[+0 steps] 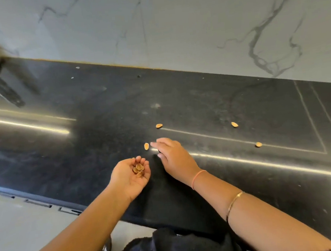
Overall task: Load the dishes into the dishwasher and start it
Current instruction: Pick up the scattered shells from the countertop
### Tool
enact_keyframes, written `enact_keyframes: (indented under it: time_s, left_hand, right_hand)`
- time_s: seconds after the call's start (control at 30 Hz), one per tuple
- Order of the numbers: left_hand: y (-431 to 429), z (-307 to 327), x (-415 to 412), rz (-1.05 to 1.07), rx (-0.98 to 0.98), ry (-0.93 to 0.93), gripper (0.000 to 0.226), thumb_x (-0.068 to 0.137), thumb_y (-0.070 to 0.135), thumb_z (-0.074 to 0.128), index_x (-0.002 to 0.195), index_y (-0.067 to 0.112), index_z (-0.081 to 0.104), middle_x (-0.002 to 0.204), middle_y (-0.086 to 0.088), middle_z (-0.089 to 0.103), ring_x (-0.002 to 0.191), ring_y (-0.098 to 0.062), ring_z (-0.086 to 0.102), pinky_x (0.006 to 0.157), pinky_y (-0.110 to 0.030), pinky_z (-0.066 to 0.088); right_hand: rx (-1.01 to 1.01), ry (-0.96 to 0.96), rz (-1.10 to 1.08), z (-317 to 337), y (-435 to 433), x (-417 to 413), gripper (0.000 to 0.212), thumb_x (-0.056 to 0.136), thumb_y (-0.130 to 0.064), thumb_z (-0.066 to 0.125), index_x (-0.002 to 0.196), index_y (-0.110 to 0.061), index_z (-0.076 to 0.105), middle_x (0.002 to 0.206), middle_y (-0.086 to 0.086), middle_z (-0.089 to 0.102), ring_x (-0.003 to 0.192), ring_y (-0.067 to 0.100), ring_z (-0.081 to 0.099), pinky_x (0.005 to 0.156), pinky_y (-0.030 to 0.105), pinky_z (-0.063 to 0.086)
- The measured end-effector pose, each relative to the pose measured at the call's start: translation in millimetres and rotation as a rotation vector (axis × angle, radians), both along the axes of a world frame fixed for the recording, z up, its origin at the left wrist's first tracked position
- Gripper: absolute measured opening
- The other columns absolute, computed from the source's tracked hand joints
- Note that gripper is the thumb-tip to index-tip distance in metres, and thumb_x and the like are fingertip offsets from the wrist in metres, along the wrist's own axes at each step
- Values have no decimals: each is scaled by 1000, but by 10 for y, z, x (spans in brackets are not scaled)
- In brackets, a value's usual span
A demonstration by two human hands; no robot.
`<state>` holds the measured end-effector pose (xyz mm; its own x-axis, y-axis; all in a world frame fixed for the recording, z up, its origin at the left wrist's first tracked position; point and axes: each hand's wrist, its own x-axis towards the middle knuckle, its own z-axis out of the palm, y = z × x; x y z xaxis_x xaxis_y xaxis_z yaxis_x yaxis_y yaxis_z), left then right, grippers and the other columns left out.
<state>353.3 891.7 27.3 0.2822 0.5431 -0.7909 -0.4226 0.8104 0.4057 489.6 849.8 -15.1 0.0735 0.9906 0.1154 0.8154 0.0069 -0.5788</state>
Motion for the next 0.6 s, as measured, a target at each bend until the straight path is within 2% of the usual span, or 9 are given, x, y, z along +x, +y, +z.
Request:
enact_keyframes:
  time_s: [0.07,0.13,0.23,0.3,0.37,0.5,0.57,0.6]
  left_hand:
    - [161,1,-130,15,12,16,30,98,13,35,75,6,52,76,-5,53,71,-14,53,64,-23,47]
    - [305,-17,-204,10,16,21,29,99,13,35,76,6,53,77,-6,53,72,-15,54,66,-24,46]
    - [448,-61,-232,-7,14,24,28,99,13,36,79,4,55,80,-7,55,75,-16,55,66,-26,47]
    - [507,-89,-204,-29,3,23,28,99,12,36,81,3,56,82,-9,56,77,-18,56,69,-27,48]
    - [540,-110,-141,-69,9,27,27,99,11,36,84,2,57,86,-10,57,80,-19,57,74,-29,48]
    - [577,-127,40,-204,30,-1,25,98,7,36,91,-2,58,96,-15,60,89,-25,58,90,-35,44]
    - [576,-135,136,-289,26,-55,27,98,10,36,94,-4,59,95,-17,62,92,-28,60,93,-38,45]
    - [580,-136,176,-328,20,-93,28,98,11,35,96,-4,59,91,-18,65,92,-28,61,94,-40,46]
  right_hand:
    - [-13,-77,-33,-21,210,-144,46,96,-11,44,142,-16,41,142,10,40,124,32,37,102,37,36]
    - [-37,-167,-39,-57,365,-232,43,97,-15,45,140,-14,43,134,11,44,116,33,40,98,39,40]
    - [-69,-274,-27,-75,502,-252,23,95,-8,45,111,-4,61,112,13,52,101,33,47,81,39,44]
    - [-109,-270,-71,-36,537,-217,20,92,-1,43,97,-1,62,103,15,52,96,33,49,73,38,42]
    - [-140,-181,-161,12,515,-132,22,91,-4,43,95,-3,65,100,13,55,93,30,52,72,34,40]
    - [-98,205,-446,152,385,28,13,85,-8,57,91,-12,68,96,4,63,82,12,58,77,20,48]
    - [-35,340,-459,262,337,46,11,83,-8,62,90,-12,69,94,2,67,78,6,59,73,11,46]
    - [-26,397,-428,322,329,32,10,83,-9,64,91,-12,70,94,0,68,79,5,61,74,11,47]
